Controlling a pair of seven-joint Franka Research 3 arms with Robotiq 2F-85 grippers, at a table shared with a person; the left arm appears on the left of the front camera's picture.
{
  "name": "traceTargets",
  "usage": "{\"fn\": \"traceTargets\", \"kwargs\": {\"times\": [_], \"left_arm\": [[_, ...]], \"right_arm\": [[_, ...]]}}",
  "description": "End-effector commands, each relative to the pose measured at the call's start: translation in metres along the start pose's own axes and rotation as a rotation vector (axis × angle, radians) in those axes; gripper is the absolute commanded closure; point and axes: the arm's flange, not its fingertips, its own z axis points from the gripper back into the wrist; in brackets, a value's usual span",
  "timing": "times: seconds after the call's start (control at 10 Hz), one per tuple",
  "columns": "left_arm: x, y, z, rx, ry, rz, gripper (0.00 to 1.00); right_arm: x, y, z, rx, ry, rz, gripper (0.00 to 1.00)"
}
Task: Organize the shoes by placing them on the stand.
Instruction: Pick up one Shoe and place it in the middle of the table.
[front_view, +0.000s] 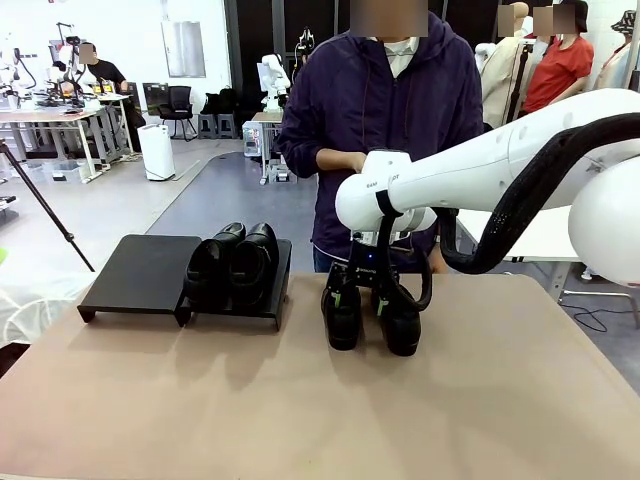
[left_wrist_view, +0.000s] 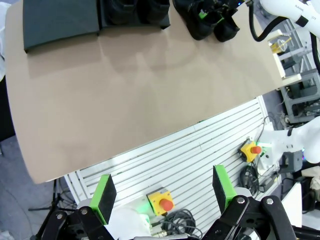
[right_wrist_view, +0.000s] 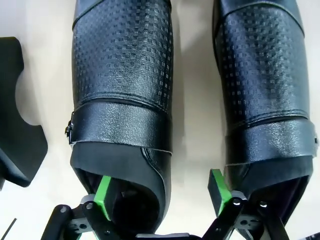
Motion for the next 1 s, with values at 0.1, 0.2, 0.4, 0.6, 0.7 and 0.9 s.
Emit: {"fn": "traceTargets", "kwargs": {"times": [0.1,0.2,0.4,0.6,0.7,0.9], "left_arm": [[-0.0007,-0.0019,0.0025,-0.016,-0.001,0.01,0.0],[-0.0007,-0.0019,0.0025,-0.016,-0.001,0.01,0.0],[-0.0007,-0.0019,0.0025,-0.016,-0.001,0.01,0.0],[-0.0007,-0.0019,0.0025,-0.016,-0.001,0.01,0.0],[-0.0007,-0.0019,0.0025,-0.016,-0.001,0.01,0.0],[-0.0007,-0.0019,0.0025,-0.016,-0.001,0.01,0.0]], "right_arm": [[0.0083,0.0062,0.0034,-0.047,-0.038,-0.011,1.0],[0.0086,0.0065,0.0035,-0.047,-0.037,-0.011,1.0],[0.0089,0.0081,0.0047,-0.048,-0.04,0.0,1.0],[0.0098,0.0101,0.0041,-0.055,-0.031,0.007,1.0],[0.0097,0.0109,0.0037,-0.059,-0.027,0.011,1.0],[0.0096,0.0115,0.0039,-0.062,-0.023,0.016,1.0]]}}
